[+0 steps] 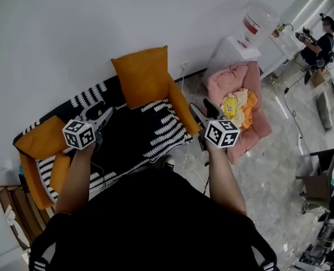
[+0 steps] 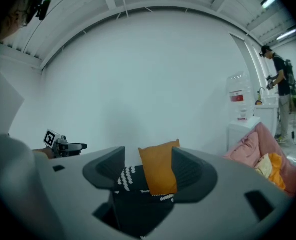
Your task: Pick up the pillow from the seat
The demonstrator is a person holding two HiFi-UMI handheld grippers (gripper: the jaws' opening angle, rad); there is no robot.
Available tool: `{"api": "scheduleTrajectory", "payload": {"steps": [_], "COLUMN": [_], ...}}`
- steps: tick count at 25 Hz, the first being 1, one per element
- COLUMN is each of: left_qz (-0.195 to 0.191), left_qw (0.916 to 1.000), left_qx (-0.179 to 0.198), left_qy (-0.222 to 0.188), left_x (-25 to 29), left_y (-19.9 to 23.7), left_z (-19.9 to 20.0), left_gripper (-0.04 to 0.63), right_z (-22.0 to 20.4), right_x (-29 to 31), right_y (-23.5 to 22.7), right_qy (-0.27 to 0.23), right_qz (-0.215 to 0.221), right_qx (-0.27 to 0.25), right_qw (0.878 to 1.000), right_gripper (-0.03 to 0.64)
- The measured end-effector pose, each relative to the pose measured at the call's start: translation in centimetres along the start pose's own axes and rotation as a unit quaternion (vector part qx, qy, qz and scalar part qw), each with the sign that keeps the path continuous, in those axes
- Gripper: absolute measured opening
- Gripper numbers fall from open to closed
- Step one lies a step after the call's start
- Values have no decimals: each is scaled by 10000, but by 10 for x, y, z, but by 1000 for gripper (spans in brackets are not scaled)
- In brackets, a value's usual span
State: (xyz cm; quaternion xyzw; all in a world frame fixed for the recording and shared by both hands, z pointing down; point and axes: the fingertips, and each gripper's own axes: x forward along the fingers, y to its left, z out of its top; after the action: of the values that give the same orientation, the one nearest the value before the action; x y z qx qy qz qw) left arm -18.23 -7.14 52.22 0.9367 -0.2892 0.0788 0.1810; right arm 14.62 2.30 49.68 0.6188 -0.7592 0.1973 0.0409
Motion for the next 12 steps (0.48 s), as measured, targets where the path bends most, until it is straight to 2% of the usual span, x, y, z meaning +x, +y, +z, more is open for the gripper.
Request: {"api": "scheduleTrajectory", "payload": {"steps": [5, 12], "left_qz": [63, 213], "left_qw": [9999, 9993], "left_qx": [-74, -295], "left_qy": [80, 95], "left_x": [28, 61], "left_y": [-3, -10], "left_z": [1, -1], "left_gripper": [219, 219], "right_z": [14, 22], "right_x": [18, 34], "right_y": [-25, -66], "right_qy": [-63, 126], "right_qz": [223, 432], "right_qx": [112, 119], "right_qw": [9997, 9989], "right_gripper": [301, 301]}}
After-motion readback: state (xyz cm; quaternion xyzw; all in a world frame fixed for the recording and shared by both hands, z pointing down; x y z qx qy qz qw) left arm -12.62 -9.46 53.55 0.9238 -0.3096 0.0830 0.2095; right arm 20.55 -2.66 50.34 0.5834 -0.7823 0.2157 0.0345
